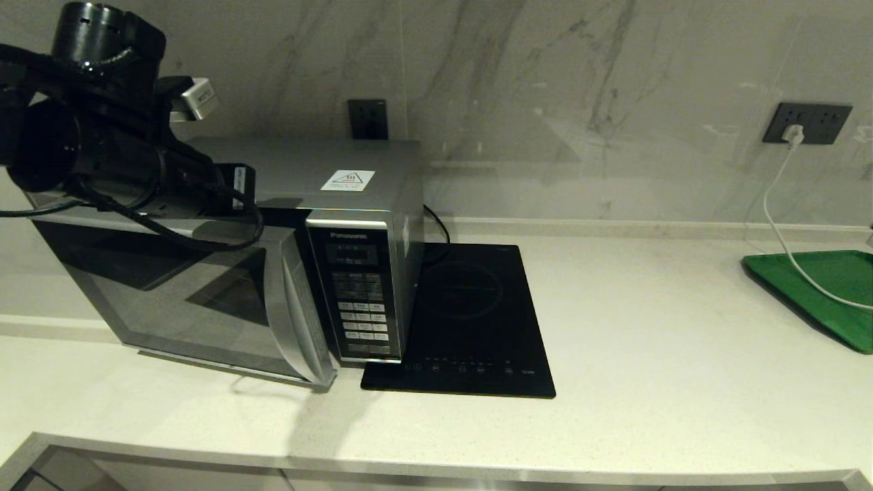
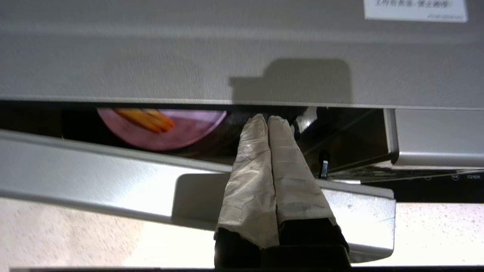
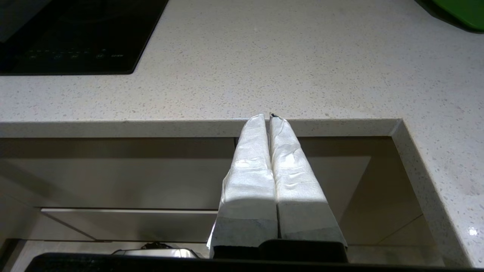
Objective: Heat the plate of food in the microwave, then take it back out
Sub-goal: Open the microwave oven
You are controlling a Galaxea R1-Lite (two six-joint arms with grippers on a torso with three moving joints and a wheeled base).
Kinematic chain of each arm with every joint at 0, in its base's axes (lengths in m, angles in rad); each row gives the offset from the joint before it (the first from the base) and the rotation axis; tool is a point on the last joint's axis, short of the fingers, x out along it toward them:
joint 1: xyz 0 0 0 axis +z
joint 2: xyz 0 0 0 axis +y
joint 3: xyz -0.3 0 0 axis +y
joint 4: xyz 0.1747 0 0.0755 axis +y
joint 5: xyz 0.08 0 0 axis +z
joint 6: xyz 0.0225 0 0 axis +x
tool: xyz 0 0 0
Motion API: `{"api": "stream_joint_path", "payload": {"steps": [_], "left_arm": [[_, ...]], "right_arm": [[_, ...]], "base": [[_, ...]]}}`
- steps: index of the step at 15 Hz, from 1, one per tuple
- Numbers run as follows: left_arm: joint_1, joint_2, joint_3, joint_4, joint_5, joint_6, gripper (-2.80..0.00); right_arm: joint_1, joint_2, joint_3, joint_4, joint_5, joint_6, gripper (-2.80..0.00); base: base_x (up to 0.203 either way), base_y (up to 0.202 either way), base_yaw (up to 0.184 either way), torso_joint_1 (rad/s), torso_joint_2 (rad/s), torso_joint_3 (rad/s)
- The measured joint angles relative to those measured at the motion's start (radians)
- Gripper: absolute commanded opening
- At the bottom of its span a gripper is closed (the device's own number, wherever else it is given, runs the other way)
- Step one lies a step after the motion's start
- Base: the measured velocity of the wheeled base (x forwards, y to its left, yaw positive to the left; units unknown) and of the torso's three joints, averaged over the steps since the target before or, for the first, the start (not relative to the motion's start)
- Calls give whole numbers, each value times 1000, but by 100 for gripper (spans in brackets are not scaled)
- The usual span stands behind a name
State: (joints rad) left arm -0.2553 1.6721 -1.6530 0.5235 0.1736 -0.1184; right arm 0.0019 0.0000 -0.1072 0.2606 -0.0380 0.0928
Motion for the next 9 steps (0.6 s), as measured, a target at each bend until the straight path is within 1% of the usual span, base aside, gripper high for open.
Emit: {"api": "stream_joint_path", "payload": {"steps": [6, 9], "left_arm": [[-6, 1, 34, 40, 14, -40, -280], [-5, -7, 39, 95, 34, -62, -280]], "right_arm": [[0, 0, 0, 0, 0, 0, -280], [0, 0, 0, 0, 0, 0, -280]], "base": [[0, 0, 0, 0, 0, 0], [0, 0, 0, 0, 0, 0]]}}
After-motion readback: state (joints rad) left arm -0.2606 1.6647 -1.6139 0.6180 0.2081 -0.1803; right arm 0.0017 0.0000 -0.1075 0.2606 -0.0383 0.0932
